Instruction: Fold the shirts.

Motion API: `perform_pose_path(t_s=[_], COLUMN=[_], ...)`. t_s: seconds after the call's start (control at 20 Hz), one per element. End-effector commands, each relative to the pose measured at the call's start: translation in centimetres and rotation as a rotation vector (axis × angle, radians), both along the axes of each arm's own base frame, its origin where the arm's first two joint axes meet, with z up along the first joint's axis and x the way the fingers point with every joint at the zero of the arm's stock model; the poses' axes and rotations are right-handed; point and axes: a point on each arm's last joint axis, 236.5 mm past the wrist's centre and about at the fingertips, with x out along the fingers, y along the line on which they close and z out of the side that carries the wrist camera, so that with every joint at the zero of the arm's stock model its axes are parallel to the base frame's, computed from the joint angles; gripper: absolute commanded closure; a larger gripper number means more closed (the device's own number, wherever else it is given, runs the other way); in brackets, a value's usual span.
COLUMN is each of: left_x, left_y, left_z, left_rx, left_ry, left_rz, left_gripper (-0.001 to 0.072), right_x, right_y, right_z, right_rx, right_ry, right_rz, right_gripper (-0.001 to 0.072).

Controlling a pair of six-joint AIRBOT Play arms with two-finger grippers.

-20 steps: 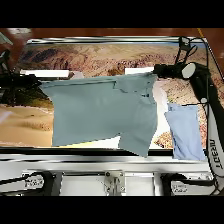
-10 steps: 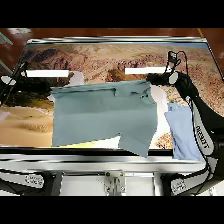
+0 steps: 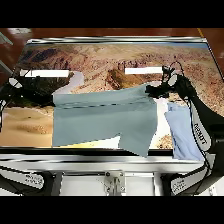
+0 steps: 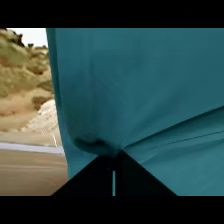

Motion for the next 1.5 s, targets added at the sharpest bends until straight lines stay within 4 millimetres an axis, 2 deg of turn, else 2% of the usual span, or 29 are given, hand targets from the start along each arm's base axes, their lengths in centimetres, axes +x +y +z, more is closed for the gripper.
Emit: perform_pose_path(t_s=[0.0, 0.1, 0.15, 0.2, 0.25, 0.3, 0.4, 0.5, 0.55, 0.65, 0.75, 0.8, 0.9, 1.0, 1.2, 1.35, 1.45], left_x=[-1.1, -1.2, -1.4, -1.6, -1.9, -2.5, -4.1, -5.8, -6.7, -9.1, -12.7, -14.7, -18.4, -20.6, -22.6, -22.5, -21.7], left_y=[-0.9, -1.5, -1.9, -2.1, -2.2, -2.2, -1.4, 0.3, 1.3, 2.9, 3.6, 3.6, 3.3, 2.1, 0.4, -0.5, -0.9], left_z=[-0.3, -0.3, -0.3, -0.4, -0.3, -0.2, 0.5, 2.2, 3.2, 5.1, 5.2, 4.6, 2.6, 1.0, -1.9, -3.4, -3.9], left_rx=[-0.015, -0.018, -0.023, -0.024, -0.028, -0.032, -0.044, -0.048, -0.058, -0.086, -0.122, -0.138, -0.164, -0.222, -0.283, -0.279, -0.278], left_ry=[0.067, 0.073, 0.082, 0.092, 0.103, 0.124, 0.19, 0.233, 0.244, 0.284, 0.342, 0.358, 0.355, 0.321, 0.347, 0.339, 0.31], left_rz=[0.016, 0.012, 0.003, -0.006, -0.012, -0.017, -0.028, -0.018, 0.002, 0.04, 0.092, 0.112, 0.176, 0.231, 0.293, 0.307, 0.323], left_gripper=[0.0668, 0.0663, 0.0618, 0.0477, 0.0302, 0.0269, 0.0255, 0.0254, 0.0233, 0.0063, 0.0041, 0.0041, 0.0041, 0.0041, 0.0042, 0.0045, 0.0048], right_x=[-0.9, -0.8, -0.8, -0.7, -0.5, -0.3, -0.1, -1.0, -2.6, -7.4, -12.1, -13.6, -15.2, -15.6, -14.3, -13.8, -13.7], right_y=[0.3, 0.2, 0.3, 0.6, 0.7, 0.6, -0.4, -3.5, -5.8, -9.3, -8.7, -8.1, -6.9, -5.8, -4.4, -4.5, -4.6], right_z=[-0.8, -0.8, -0.8, -0.6, -0.4, 0.3, 3.0, 6.1, 7.2, 8.0, 7.4, 6.9, 5.6, 4.7, 4.8, 4.9, 4.9], right_rx=[0.011, 0.016, 0.02, 0.032, 0.04, 0.037, -0.004, -0.105, -0.168, -0.212, -0.075, 0.011, 0.167, 0.274, 0.368, 0.369, 0.367], right_ry=[0.052, 0.052, 0.051, 0.05, 0.041, 0.033, 0.006, 0.003, 0.044, 0.203, 0.336, 0.362, 0.344, 0.293, 0.215, 0.195, 0.193], right_rz=[-0.013, -0.027, -0.028, -0.032, -0.035, -0.02, 0.031, 0.054, 0.055, 0.058, 0.148, 0.147, 0.088, 0.027, -0.027, -0.037, -0.039], right_gripper=[0.0652, 0.0651, 0.0613, 0.041, 0.0174, 0.0122, 0.0122, 0.0122, 0.0122, 0.0123, 0.0122, 0.0122, 0.0121, 0.0121, 0.0121, 0.0121, 0.0122])
